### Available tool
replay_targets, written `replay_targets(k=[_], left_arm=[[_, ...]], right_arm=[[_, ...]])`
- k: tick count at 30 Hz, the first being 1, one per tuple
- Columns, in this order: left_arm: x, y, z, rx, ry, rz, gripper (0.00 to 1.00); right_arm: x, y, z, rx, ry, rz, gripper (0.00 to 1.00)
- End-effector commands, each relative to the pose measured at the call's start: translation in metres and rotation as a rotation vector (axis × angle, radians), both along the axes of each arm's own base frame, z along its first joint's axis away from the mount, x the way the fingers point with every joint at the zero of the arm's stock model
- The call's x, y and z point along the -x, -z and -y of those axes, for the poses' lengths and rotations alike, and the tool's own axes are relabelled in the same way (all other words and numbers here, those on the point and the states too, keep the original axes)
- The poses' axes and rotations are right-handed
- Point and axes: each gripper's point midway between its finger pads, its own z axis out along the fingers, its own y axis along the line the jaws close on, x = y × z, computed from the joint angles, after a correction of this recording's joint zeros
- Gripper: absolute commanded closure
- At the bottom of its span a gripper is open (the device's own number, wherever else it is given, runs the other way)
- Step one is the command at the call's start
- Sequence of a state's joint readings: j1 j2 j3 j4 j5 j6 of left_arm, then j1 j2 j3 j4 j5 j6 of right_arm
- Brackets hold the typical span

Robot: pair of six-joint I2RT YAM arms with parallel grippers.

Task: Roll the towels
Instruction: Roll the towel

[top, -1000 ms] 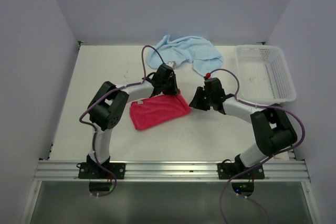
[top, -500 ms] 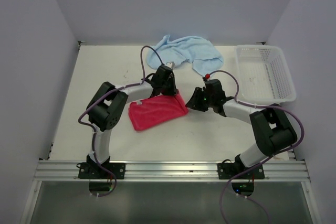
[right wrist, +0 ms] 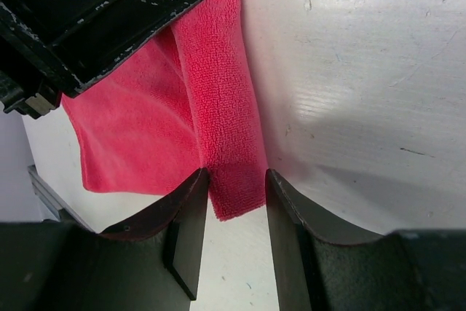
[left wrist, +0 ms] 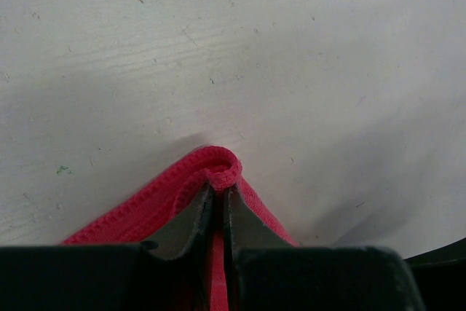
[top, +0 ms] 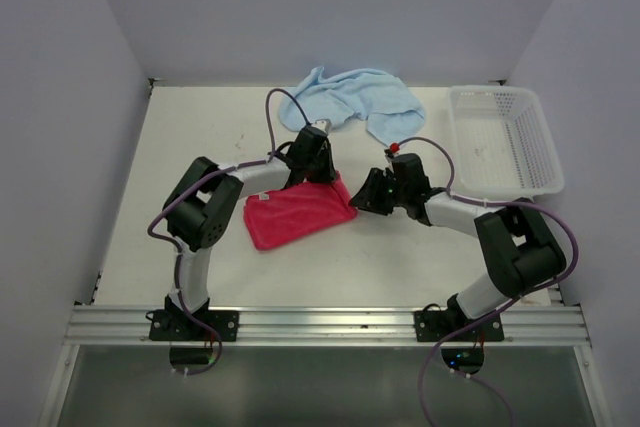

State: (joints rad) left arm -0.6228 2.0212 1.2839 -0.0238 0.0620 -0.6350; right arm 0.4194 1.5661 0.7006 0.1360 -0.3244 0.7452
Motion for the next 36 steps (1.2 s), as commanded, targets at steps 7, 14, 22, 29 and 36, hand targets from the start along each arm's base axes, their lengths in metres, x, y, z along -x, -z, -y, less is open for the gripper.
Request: replay_targets(k=[7,14,22,29,36], left_arm=[[-0.012,-0.029,0.001,0.031,-0.029,0.087,1.00],[-0.009,-0.026,-0.002,0.024,-0.028,0.083,1.00],[-0.007,-0.028,-0.003,0.031,-0.025,0.084,1.00],[-0.008,-0.044,-0.006,0.057,-0.040,0.092,1.00],[-0.003,-0.040,-0.025,0.044,-0.071,0.068,0.92]], right_arm=[[0.009,0.003,-0.012,-0.049,-0.047,-0.010,0.58],[0.012,0.029,-0.011,-0.014,-0.054,-0.056,0.59],[0.012,0.045,-0.007,0.068,-0.079,-0.053,0.60],[0.021,0.056,0.005,0.300,-0.105,0.013,0.68],[0.021,0.051,0.001,0.423,-0.122,0.113,1.00]])
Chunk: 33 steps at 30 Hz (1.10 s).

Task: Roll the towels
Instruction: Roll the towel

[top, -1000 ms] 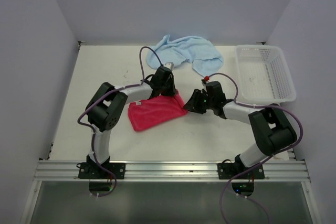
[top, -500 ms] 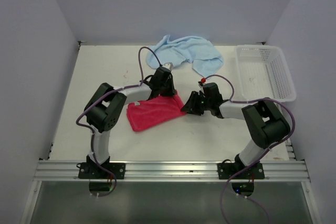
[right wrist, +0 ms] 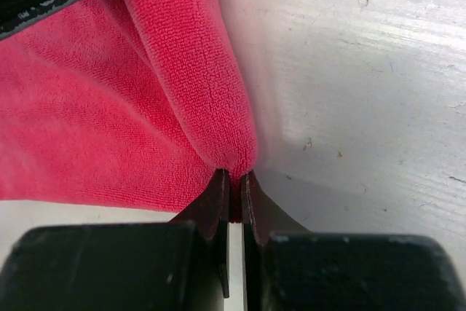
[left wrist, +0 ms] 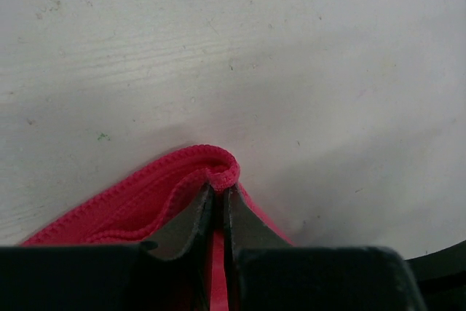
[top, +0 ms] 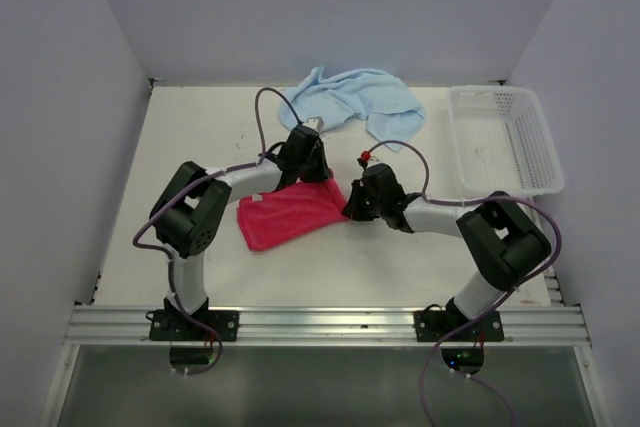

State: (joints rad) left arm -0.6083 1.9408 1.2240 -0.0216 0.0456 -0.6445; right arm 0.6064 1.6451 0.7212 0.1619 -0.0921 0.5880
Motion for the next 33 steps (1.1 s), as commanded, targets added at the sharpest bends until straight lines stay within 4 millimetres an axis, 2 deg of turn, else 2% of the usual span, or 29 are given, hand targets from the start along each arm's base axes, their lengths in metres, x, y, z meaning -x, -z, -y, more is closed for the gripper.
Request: replay_targets(k=[1,5,7,8,11,14,18,21,28,33], left_arm=[[-0.002,-0.018,-0.016,0.014,-0.044,0.020,0.91],[0.001,-0.016,-0.027,0.006,-0.059,0.003,0.73],[0.003,-0.018,-0.030,0.010,-0.061,-0.007,0.69],[0.001,-0.025,-0.033,0.018,-0.067,0.004,0.64],[-0.002,-0.044,-0.035,0.031,-0.069,0.035,0.58],[-0.007,-0.065,-0.035,0.037,-0.070,0.047,0.55],[-0.008,-0.087,-0.024,0.086,-0.042,0.040,0.51],[-0.004,-0.086,-0.013,0.122,-0.018,-0.021,0.51],[0.011,-0.067,0.008,0.147,0.015,-0.115,0.51],[0.020,-0.051,0.013,0.128,0.016,-0.168,0.51]], right_arm=[[0.012,0.019,0.024,0.203,0.003,0.009,1.00],[0.010,0.005,0.018,0.271,-0.011,0.084,1.00],[0.012,0.002,0.019,0.339,-0.010,0.118,1.00],[0.012,-0.001,0.018,0.360,-0.011,0.130,1.00],[0.014,-0.007,0.015,0.430,-0.013,0.173,1.00],[0.016,-0.010,0.011,0.467,-0.015,0.201,1.00],[0.018,-0.011,0.007,0.489,-0.017,0.214,1.00],[0.018,-0.012,0.006,0.494,-0.007,0.224,1.00],[0.017,-0.010,0.004,0.488,0.021,0.226,1.00],[0.018,-0.009,0.002,0.461,0.042,0.225,1.00]])
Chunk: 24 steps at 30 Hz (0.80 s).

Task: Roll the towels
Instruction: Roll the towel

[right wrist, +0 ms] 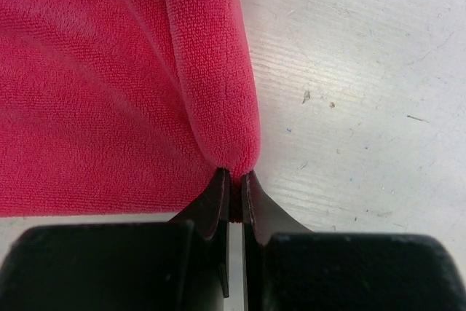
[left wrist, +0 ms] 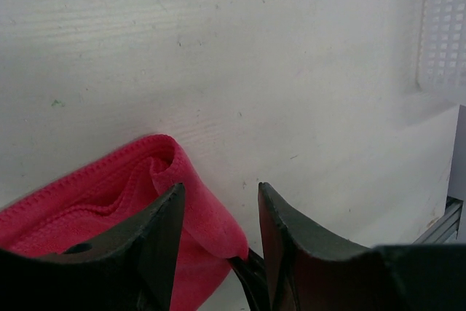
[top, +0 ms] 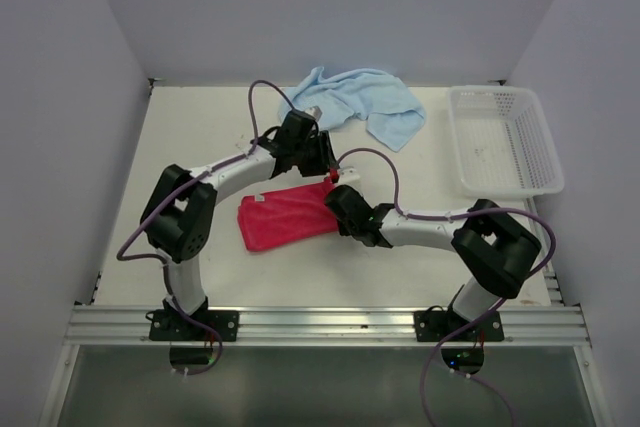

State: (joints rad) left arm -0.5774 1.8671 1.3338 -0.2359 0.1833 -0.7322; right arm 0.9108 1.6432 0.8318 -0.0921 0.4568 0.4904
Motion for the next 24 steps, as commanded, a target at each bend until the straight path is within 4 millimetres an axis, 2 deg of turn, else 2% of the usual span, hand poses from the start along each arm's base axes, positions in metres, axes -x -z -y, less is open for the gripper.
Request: replay_targets(k=[1,7,16,24], left_arm=[[0.009,0.004,0.010,0.015,0.010,-0.054,0.51],[0.015,0.021,0.009,-0.022,0.023,-0.081,0.52],[0.010,0.053,0.003,-0.116,0.015,-0.097,0.54],[0.003,0.064,0.007,-0.138,0.025,-0.100,0.55]], right_arm=[[-0.005,-0.002,0.003,-0.003,0.052,0.023,1.00],[-0.005,0.000,-0.002,-0.031,0.057,0.016,1.00],[-0.006,-0.001,-0.009,-0.058,0.051,0.010,1.00],[-0.005,0.001,-0.008,-0.054,0.052,0.004,1.00]])
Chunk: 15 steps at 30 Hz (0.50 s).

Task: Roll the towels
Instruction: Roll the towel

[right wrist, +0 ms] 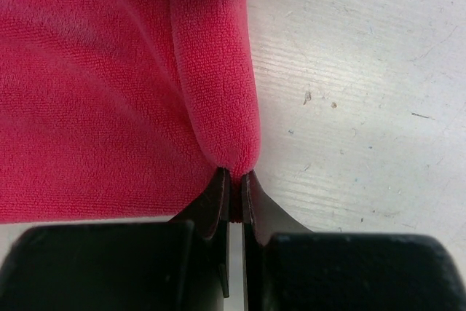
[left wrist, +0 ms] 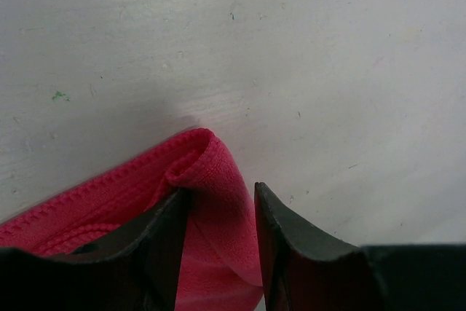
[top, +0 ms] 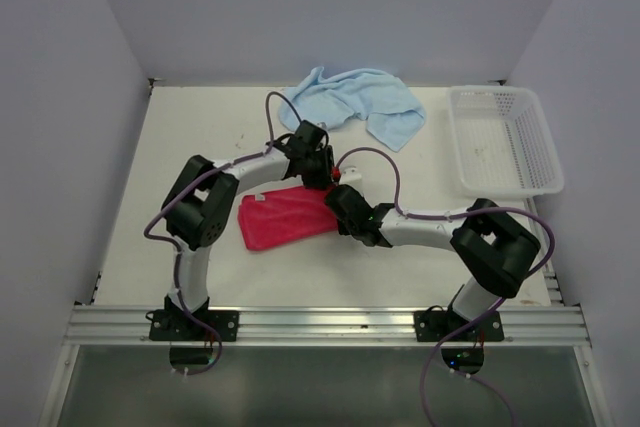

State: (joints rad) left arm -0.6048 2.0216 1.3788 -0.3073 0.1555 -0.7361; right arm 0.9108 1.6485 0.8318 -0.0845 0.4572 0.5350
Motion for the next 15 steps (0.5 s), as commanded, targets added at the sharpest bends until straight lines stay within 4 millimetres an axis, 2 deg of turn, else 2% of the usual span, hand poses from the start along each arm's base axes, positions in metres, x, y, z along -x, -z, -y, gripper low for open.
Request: replay_targets(k=[1,7,15], left_arm=[[-0.009,0.001,0.005,-0.023,0.025,0.033,0.55],[-0.011,0.010,-0.004,-0.135,0.036,0.039,0.57],[-0.007,0.032,-0.032,-0.374,0.056,0.019,0.63]], right_arm=[[-0.005,0.000,-0.005,-0.023,0.020,0.010,1.00],[-0.006,-0.001,-0.005,-0.018,0.018,0.018,1.00],[-0.013,-0.011,-0.005,-0.020,0.021,0.068,1.00]])
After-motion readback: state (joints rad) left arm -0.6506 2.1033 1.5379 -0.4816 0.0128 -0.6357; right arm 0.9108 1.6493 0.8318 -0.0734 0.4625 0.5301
